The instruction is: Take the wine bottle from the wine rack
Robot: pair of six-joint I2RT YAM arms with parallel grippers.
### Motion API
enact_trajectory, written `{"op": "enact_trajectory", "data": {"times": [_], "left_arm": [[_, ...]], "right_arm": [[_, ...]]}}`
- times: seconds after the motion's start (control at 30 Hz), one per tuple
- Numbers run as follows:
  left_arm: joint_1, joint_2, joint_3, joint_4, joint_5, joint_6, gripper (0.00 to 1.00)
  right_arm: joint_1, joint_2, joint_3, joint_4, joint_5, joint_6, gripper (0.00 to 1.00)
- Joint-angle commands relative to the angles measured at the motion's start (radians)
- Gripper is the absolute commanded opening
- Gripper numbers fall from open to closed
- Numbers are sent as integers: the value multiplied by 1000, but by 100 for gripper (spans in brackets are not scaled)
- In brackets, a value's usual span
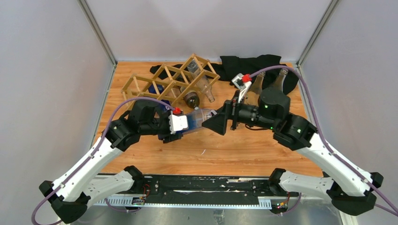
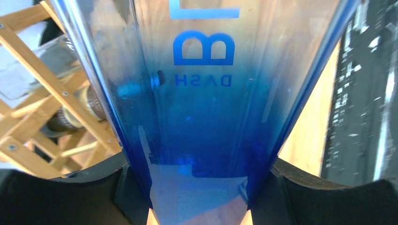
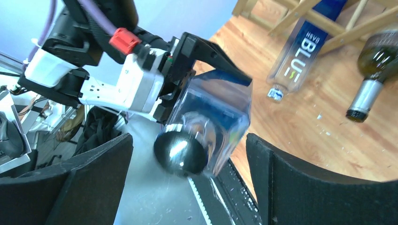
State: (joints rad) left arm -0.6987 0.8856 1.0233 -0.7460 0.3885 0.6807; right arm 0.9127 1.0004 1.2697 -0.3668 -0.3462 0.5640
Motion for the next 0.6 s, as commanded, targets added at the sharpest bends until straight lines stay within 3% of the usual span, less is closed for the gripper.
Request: {"op": "enact_trajectory", "data": {"times": [0.0, 0.2, 0.33, 0.57], "left_arm": [[21, -12, 92, 102, 141, -230, 0], [50, 13, 130, 89, 290, -374, 0], [54, 41, 158, 92, 398, -460, 0], [54, 89, 207, 23, 541, -475, 0]], "right_arm": [[-15, -89, 40, 3, 80, -71, 94], [-15, -118, 25, 17, 67, -114, 95], [-15, -104, -25, 118, 5, -132, 95], [-5, -32, -56, 239, -59, -155, 95]]}}
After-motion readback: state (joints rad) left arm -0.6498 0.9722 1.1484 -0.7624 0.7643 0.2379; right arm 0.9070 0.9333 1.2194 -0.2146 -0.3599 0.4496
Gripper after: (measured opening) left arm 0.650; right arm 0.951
